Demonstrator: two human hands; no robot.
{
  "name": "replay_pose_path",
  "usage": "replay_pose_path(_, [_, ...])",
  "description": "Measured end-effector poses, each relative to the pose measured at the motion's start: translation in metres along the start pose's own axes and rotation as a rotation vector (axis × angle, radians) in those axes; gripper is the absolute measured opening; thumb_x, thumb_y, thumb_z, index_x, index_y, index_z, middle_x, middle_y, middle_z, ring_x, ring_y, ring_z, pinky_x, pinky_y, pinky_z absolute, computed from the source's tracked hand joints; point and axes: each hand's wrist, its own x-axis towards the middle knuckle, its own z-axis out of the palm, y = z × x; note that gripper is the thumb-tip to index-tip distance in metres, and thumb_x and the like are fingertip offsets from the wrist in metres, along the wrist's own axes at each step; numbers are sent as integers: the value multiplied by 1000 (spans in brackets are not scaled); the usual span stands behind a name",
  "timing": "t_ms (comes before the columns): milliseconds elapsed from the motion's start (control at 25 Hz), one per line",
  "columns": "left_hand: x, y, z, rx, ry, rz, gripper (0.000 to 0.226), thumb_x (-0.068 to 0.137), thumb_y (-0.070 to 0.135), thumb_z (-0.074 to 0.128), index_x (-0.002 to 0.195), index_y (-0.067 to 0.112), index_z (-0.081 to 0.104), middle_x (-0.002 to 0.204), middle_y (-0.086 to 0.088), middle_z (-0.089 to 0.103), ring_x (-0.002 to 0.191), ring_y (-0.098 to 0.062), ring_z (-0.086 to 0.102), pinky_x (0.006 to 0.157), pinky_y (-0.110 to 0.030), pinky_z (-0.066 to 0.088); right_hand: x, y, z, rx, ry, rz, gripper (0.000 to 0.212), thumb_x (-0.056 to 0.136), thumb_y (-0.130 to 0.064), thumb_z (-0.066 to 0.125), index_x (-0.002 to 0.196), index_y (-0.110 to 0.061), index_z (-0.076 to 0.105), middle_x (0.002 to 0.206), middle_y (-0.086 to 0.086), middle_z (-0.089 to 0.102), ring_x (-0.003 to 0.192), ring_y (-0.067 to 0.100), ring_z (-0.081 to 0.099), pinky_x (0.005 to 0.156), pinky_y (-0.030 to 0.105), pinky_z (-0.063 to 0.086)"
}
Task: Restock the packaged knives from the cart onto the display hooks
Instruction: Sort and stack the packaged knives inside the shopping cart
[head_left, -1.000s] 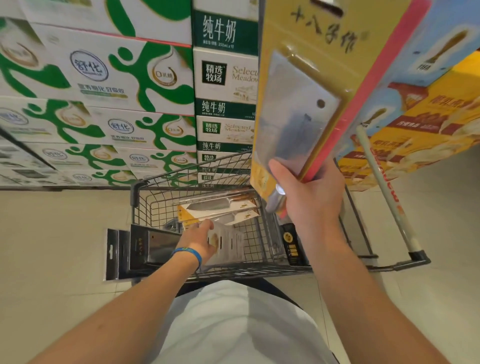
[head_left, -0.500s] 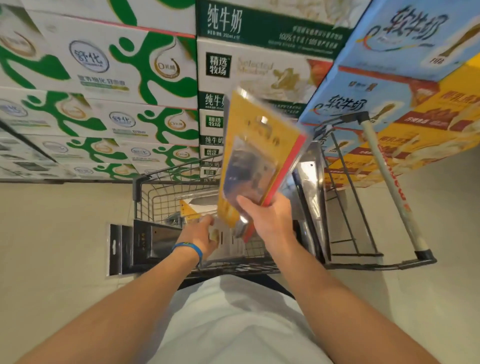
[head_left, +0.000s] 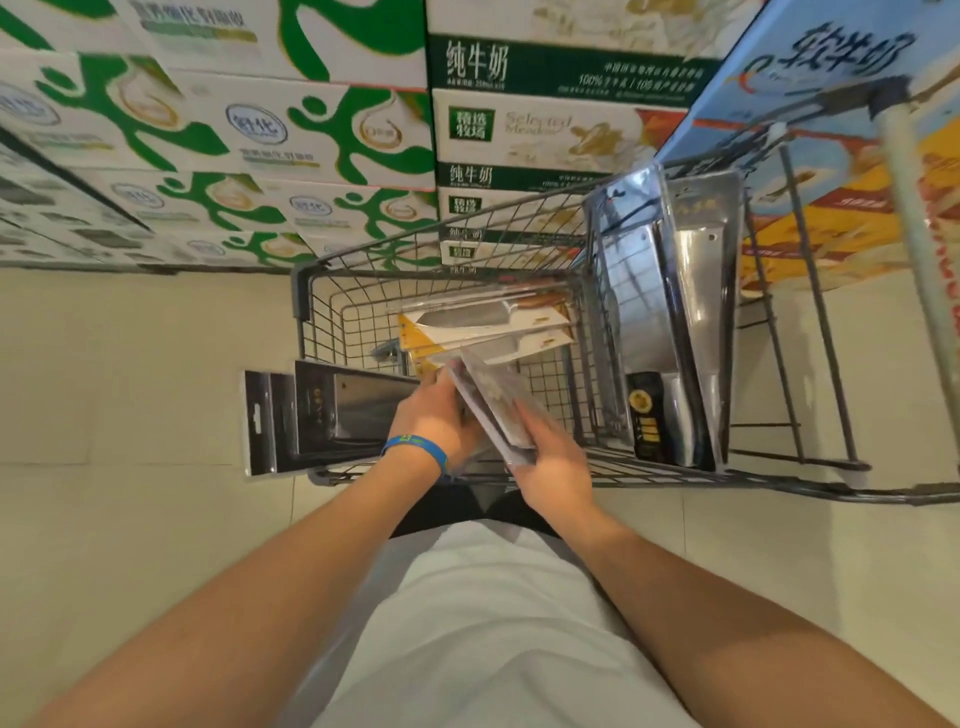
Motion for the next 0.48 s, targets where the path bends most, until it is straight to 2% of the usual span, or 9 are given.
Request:
replay_pose_path(80, [2, 6, -5, -48, -21, -26, 65, 68, 55, 53, 129, 55, 30, 130, -2, 59, 100, -38, 64, 74, -38, 49, 7, 0, 6, -82, -82, 90, 78, 92, -37, 70, 157, -41, 29, 148, 7, 53, 132, 36, 52, 106, 48, 48])
replay_pose_path(160, [5, 13, -8, -32, -19, -35, 69, 63, 52, 47, 130, 50, 32, 130, -3, 59, 102, -39, 63, 73, -38, 46, 15, -1, 7, -96, -113, 143, 80, 89, -41, 71, 154, -46, 24, 141, 8, 56, 126, 37, 56, 98, 50, 51])
replay_pose_path(240, [5, 23, -9, 5, -64, -18, 66, 59, 52, 49, 123, 40, 40, 117, -3, 60, 101, -38, 63, 70, -35, 41, 21, 0, 6, -71, -119, 142, 77, 86, -43, 74, 148, -42, 30, 130, 5, 62, 117, 34, 62, 90, 47, 53])
replay_pose_path(320, [4, 33, -8, -2, -128, 54, 62, 63, 50, 59, 120, 45, 35, 97, 3, 53, 94, -36, 63, 68, -34, 40, 23, 2, 3, -46, -117, 148, 67, 84, -46, 76, 138, -37, 38, 121, 1, 65, 110, 29, 66, 85, 45, 55])
replay_pose_path(400, [3, 41, -5, 4, -158, 103, 68, 72, 45, 65, 126, 51, 25, 96, 1, 50, 81, -34, 59, 66, -35, 41, 24, 5, 0, -18, -101, 169, 65, 83, -47, 77, 136, -37, 40, 121, -1, 65, 110, 26, 66, 87, 45, 56])
replay_pose_path(480, [4, 47, -3, 2, -163, 108, 77, 77, 46, 64, 133, 59, 13, 103, -4, 56, 74, -29, 52, 66, -36, 42, 24, 7, -3, 16, -97, 175, 74, 82, -45, 79, 142, -38, 36, 126, -2, 64, 115, 26, 65, 92, 48, 56])
